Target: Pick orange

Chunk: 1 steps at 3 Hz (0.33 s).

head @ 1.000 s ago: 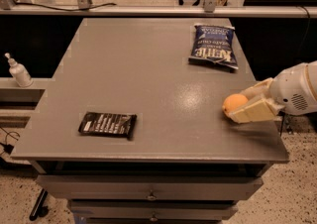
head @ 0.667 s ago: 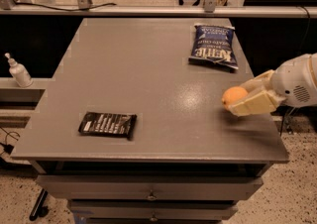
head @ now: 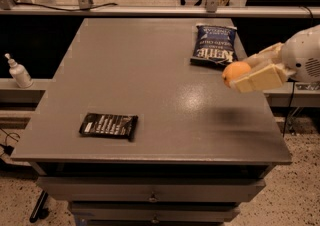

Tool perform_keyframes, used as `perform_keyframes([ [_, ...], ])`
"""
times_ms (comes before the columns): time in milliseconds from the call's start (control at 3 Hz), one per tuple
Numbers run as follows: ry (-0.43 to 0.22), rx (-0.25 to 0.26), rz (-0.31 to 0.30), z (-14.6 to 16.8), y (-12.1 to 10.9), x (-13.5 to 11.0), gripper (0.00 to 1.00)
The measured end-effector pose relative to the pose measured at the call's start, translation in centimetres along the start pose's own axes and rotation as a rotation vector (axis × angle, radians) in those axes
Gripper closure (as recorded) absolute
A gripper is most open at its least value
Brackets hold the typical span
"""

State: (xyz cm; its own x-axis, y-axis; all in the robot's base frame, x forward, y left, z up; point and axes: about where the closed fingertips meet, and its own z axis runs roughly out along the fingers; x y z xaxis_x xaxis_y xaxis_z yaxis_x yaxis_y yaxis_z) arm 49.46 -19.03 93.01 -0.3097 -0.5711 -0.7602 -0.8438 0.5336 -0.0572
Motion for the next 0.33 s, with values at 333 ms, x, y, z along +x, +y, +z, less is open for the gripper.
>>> perform_keyframes([
  [333, -0.005, 0.003, -0.003, -0.15, -0.06, -0.34, 1.00],
])
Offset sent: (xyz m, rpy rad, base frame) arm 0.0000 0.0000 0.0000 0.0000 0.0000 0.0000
